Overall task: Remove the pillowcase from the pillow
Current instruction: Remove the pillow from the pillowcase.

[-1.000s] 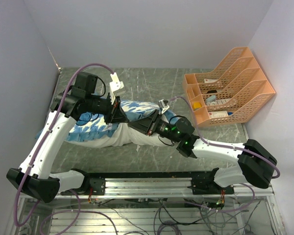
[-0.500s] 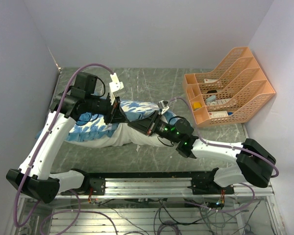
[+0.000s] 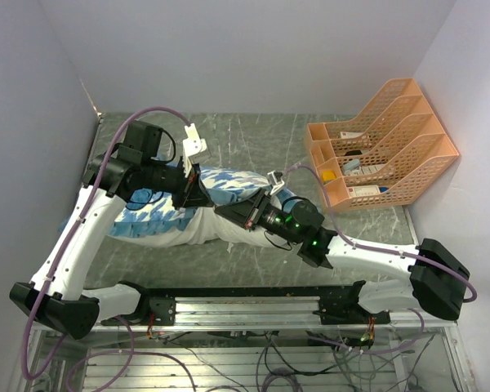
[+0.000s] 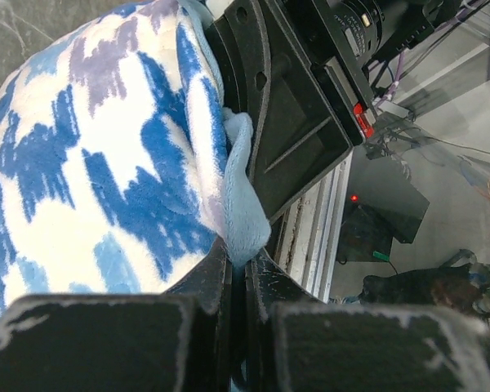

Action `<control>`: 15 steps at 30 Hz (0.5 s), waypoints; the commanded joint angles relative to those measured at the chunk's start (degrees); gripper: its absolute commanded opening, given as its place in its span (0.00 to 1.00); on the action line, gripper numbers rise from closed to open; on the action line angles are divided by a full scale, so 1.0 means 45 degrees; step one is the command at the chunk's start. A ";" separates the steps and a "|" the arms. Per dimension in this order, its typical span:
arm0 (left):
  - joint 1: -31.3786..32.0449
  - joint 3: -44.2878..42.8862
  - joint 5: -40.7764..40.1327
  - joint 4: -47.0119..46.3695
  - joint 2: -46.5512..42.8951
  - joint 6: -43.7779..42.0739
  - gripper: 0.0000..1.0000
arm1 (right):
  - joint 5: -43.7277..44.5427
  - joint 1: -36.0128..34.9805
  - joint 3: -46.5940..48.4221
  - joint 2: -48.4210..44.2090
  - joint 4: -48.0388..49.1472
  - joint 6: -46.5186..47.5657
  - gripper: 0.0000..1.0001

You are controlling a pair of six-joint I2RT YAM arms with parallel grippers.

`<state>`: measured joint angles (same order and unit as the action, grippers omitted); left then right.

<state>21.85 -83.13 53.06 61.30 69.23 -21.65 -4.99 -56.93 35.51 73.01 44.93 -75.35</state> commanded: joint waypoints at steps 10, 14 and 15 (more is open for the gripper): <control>0.0028 -0.1482 0.0826 0.0245 -0.0274 -0.0477 0.07 | 0.1592 -0.0331 -0.0664 -0.0591 -0.2705 0.0990 0.00; 0.0028 -0.1738 0.0781 0.0202 -0.0231 -0.0481 0.07 | 0.1646 -0.0357 -0.0815 -0.0659 -0.2898 0.1080 0.00; 0.0028 -0.1809 0.0733 0.0184 -0.0219 -0.0465 0.07 | 0.1641 -0.0370 -0.0802 -0.0644 -0.3012 0.1134 0.00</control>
<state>21.96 -85.89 51.83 63.86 69.76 -23.62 -1.43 -58.96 34.50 69.47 40.25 -72.07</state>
